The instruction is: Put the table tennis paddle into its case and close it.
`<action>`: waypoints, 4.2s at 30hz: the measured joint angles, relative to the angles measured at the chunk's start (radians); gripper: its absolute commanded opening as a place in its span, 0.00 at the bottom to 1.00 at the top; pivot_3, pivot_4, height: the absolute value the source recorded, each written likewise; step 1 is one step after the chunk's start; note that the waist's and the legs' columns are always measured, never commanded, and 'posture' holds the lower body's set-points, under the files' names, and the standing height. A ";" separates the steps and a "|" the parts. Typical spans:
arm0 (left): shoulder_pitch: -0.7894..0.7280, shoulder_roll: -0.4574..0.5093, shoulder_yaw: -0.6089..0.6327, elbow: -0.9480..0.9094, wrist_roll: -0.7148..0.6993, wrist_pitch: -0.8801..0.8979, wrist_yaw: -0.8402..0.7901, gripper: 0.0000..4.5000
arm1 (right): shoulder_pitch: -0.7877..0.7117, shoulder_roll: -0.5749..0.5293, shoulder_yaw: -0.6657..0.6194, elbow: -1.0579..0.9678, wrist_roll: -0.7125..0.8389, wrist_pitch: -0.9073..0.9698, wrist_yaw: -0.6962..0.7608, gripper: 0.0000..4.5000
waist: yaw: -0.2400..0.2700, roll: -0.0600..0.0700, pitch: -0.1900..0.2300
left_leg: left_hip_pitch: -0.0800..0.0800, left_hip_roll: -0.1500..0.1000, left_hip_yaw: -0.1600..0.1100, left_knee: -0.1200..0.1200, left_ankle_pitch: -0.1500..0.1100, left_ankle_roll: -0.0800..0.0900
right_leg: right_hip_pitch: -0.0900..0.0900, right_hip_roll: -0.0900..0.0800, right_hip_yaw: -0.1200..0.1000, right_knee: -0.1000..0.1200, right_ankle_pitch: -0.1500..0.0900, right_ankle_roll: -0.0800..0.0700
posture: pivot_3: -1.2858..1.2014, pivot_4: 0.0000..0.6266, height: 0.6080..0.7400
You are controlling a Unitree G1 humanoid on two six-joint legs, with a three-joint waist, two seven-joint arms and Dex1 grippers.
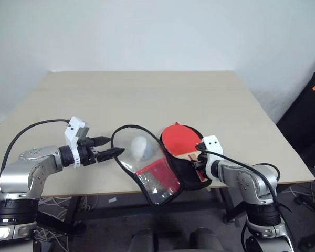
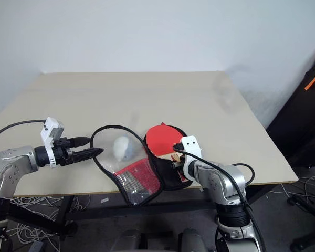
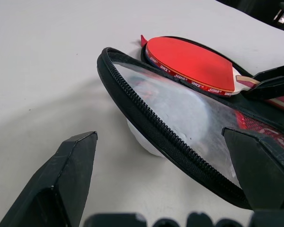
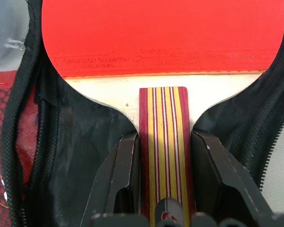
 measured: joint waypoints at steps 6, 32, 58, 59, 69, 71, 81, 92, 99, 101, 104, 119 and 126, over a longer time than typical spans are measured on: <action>0.000 0.000 0.000 0.000 0.000 0.000 0.000 1.00 | 0.001 -0.001 0.018 -0.002 -0.015 -0.006 -0.005 0.48 | 0.000 0.000 0.000 | 0.000 0.000 0.000 0.000 0.000 0.000 | 0.000 0.000 0.000 0.000 0.000 0.000 | 0.52 0.00 1.00; 0.036 0.018 0.097 0.127 0.001 -0.008 -0.015 1.00 | -0.220 -0.386 -0.350 -0.072 0.397 -0.046 0.525 0.99 | 0.005 0.000 0.001 | 0.000 0.000 0.000 -0.001 0.000 0.000 | 0.000 -0.001 0.000 -0.001 -0.002 -0.001 | 0.52 0.00 1.00; -0.343 -0.407 -0.227 -0.076 -0.086 0.130 0.089 0.35 | -0.193 -0.724 -0.170 0.074 0.351 -0.337 0.752 1.00 | 0.020 -0.002 0.002 | 0.000 -0.003 -0.001 0.004 0.002 0.005 | 0.004 0.000 0.001 -0.002 -0.001 0.002 | 0.52 0.00 1.00; -0.369 -0.436 -0.250 -0.049 -0.064 0.112 0.105 0.35 | -0.196 -0.726 -0.170 0.083 0.349 -0.344 0.756 1.00 | 0.024 -0.002 0.002 | 0.000 -0.003 -0.001 0.004 0.002 0.005 | 0.004 0.000 0.002 -0.002 -0.001 0.002 | 0.52 0.00 1.00; -0.407 -0.479 -0.312 0.128 0.086 -0.003 0.176 0.35 | -0.200 -0.787 -0.183 0.133 0.313 -0.391 0.763 1.00 | 0.026 -0.002 0.002 | 0.000 -0.003 -0.001 0.003 0.002 0.006 | 0.002 0.001 0.004 -0.001 -0.002 0.001 | 0.52 0.00 1.00; -0.367 -0.454 -0.283 0.088 0.066 0.031 0.170 0.35 | -0.197 -0.787 -0.187 0.132 0.313 -0.393 0.762 1.00 | 0.024 -0.001 0.002 | 0.000 -0.003 0.000 0.003 0.002 0.006 | 0.002 0.001 0.004 -0.001 -0.002 0.000 | 0.52 0.00 1.00; -0.086 -0.442 -0.169 -0.073 -0.163 0.362 0.199 0.35 | -0.184 -0.756 -0.197 0.104 0.335 -0.381 0.734 1.00 | 0.028 -0.002 0.002 | 0.000 -0.003 -0.001 0.004 0.002 0.006 | 0.002 0.000 0.003 -0.001 -0.002 0.000 | 0.52 0.00 1.00; -0.040 -0.452 -0.161 -0.088 -0.234 0.495 0.244 0.46 | -0.164 -0.717 -0.197 0.067 0.365 -0.358 0.689 1.00 | 0.028 -0.002 0.002 | 0.000 -0.003 -0.001 0.004 0.002 0.006 | 0.003 0.000 0.003 -0.001 -0.002 0.000 | 0.52 0.00 1.00; -0.038 -0.452 -0.172 -0.068 -0.234 0.540 0.246 0.99 | -0.155 -0.705 -0.200 0.044 0.378 -0.347 0.658 1.00 | 0.028 -0.002 0.002 | 0.000 -0.003 -0.001 0.004 0.002 0.006 | 0.003 0.000 0.003 -0.001 -0.002 0.000 | 0.52 0.00 1.00; -0.038 -0.462 -0.172 -0.062 -0.234 0.546 0.249 1.00 | -0.150 -0.699 -0.205 0.037 0.386 -0.340 0.648 1.00 | 0.028 -0.002 0.002 | 0.000 -0.003 -0.001 0.004 0.002 0.006 | 0.003 0.000 0.003 -0.001 -0.002 0.000 | 0.52 0.00 1.00; -0.038 -0.486 -0.175 -0.053 -0.234 0.554 0.257 1.00 | -0.149 -0.686 -0.205 0.028 0.398 -0.333 0.634 1.00 | 0.028 -0.002 0.002 | 0.000 -0.003 -0.001 0.004 0.002 0.006 | 0.003 0.000 0.003 -0.001 -0.002 0.000 | 0.52 0.00 1.00; -0.118 -0.583 -0.127 0.056 -0.241 0.677 0.322 1.00 | -0.143 -0.624 -0.211 -0.011 0.427 -0.309 0.557 1.00 | 0.030 -0.001 0.001 | 0.001 -0.004 -0.002 0.004 0.002 0.006 | 0.004 0.000 0.003 -0.001 -0.002 0.000 | 0.52 0.00 1.00; -0.162 -0.656 -0.056 0.087 -0.238 0.777 0.421 1.00 | -0.138 -0.578 -0.214 -0.038 0.449 -0.291 0.504 1.00 | 0.033 0.000 -0.001 | 0.001 -0.004 -0.003 0.005 0.002 0.006 | 0.006 0.000 0.003 -0.001 -0.002 0.000 | 0.52 0.00 1.00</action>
